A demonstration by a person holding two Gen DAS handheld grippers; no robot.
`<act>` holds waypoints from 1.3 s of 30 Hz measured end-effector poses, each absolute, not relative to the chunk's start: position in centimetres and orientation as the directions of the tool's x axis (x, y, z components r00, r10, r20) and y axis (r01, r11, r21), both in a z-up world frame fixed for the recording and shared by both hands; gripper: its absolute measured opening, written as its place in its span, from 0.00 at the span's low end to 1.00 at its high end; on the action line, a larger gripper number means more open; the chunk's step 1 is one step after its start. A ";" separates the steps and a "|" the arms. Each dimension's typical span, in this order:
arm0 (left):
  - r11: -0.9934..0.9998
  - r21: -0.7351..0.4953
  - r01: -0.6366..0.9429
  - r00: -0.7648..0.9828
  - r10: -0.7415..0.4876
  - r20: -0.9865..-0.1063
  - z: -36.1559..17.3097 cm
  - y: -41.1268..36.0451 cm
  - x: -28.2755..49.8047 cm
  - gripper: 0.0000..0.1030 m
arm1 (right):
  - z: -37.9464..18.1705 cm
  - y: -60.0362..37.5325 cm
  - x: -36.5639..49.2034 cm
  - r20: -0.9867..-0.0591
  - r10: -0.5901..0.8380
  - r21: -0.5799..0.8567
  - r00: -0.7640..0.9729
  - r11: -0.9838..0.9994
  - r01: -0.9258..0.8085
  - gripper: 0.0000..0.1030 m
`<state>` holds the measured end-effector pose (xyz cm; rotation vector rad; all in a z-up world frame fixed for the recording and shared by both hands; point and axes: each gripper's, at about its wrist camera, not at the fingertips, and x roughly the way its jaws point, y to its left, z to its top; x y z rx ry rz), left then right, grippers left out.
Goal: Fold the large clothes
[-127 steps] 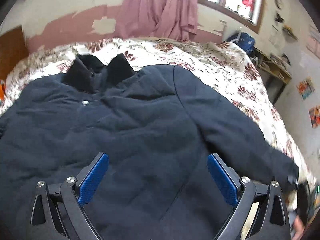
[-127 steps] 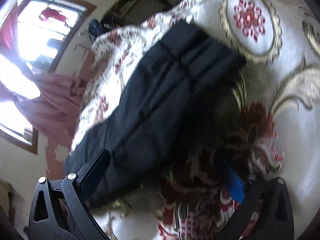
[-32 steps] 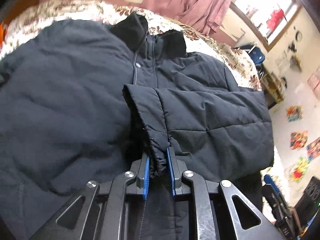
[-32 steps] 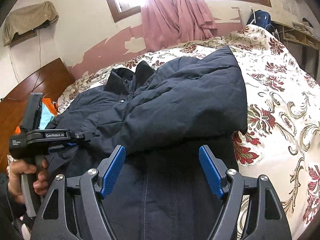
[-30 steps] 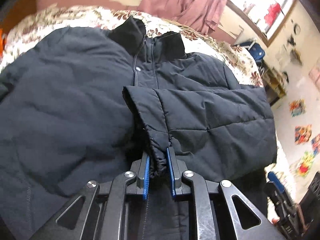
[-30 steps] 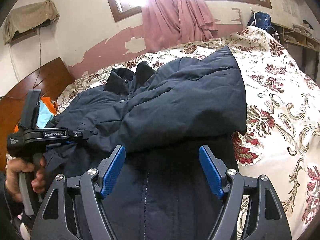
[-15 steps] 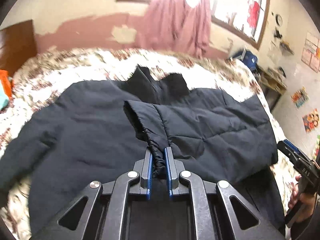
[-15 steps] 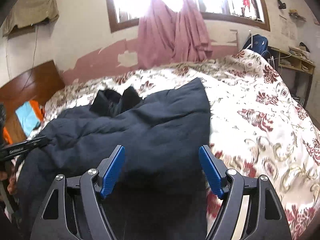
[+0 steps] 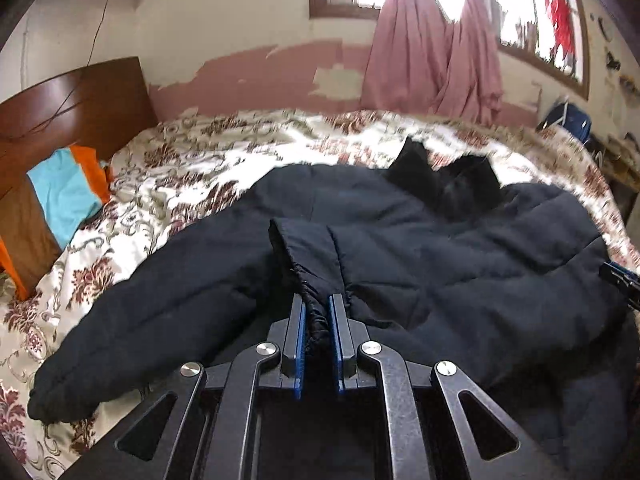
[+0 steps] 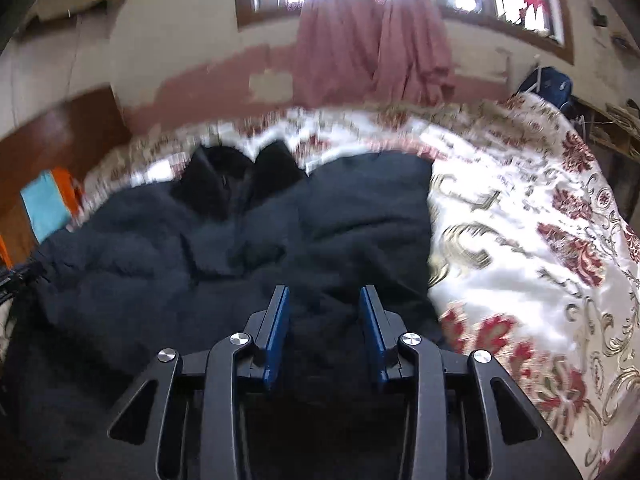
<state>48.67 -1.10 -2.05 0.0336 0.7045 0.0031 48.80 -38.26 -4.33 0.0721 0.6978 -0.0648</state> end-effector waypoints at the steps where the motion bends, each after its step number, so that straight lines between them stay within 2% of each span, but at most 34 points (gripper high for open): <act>1: 0.999 0.039 0.004 0.755 0.023 -0.655 -2.6 -1.0 49.0 0.11 | -4.9 -38.1 49.5 -0.670 -0.048 0.027 0.741 0.996 0.089 0.31; 3: 0.999 0.044 -0.004 0.742 0.033 -0.670 -3.5 -0.8 49.6 0.11 | -6.1 -37.8 50.4 -0.711 -0.080 -0.007 0.698 0.994 0.107 0.31; 9: 1.000 0.015 -0.014 0.724 0.020 -0.689 -4.2 -0.4 49.7 0.16 | -7.5 -36.1 50.8 -0.719 -0.178 -0.133 0.672 0.984 0.119 0.32; 11: 0.999 -0.015 -0.032 0.734 0.013 -0.679 -4.1 0.2 49.0 0.29 | -7.4 -35.9 50.4 -0.708 -0.181 -0.138 0.683 0.983 0.117 0.34; 13: 0.998 -0.043 -0.036 0.738 -0.002 -0.674 -3.9 1.0 48.3 0.66 | -6.9 -36.2 49.9 -0.697 -0.151 -0.108 0.701 0.988 0.106 0.41; 14: 0.997 -0.066 -0.034 0.744 -0.018 -0.668 -3.8 1.5 47.7 0.71 | -6.5 -36.2 49.4 -0.687 -0.129 -0.089 0.715 0.992 0.093 0.43; 17: 0.989 -0.147 -0.004 0.772 -0.091 -0.629 -3.2 3.3 45.7 0.72 | -4.9 -35.6 47.8 -0.636 -0.125 -0.082 0.762 0.992 0.094 0.46; 19: 0.986 -0.165 -0.037 0.785 -0.073 -0.616 -2.8 4.6 44.0 0.78 | -3.7 -35.2 46.5 -0.591 -0.143 -0.097 0.794 0.990 0.105 0.59; 22: 0.975 -0.200 -0.102 0.805 -0.038 -0.593 -2.6 7.1 41.6 0.84 | -2.0 -33.3 44.8 -0.564 -0.134 -0.099 0.815 0.991 0.095 0.66; 28: 0.889 -0.419 -0.185 0.827 -0.090 -0.555 -4.0 14.3 38.0 0.92 | -0.1 -26.7 44.1 -0.619 0.013 -0.028 0.785 0.999 -0.039 0.74; 32: 0.790 -0.570 -0.225 0.831 -0.150 -0.535 -6.4 18.8 37.0 0.92 | -0.1 -20.8 44.4 -0.667 0.089 0.008 0.740 0.994 -0.112 0.74; 36: 0.739 -0.609 -0.289 0.818 -0.139 -0.558 -7.8 22.6 36.9 0.93 | -0.4 -15.3 44.5 -0.686 0.110 -0.020 0.720 0.985 -0.169 0.74; 39: 0.667 -0.659 -0.347 0.816 -0.132 -0.563 -9.3 25.9 36.8 0.93 | -0.6 -11.6 44.6 -0.685 0.105 -0.045 0.721 0.982 -0.186 0.80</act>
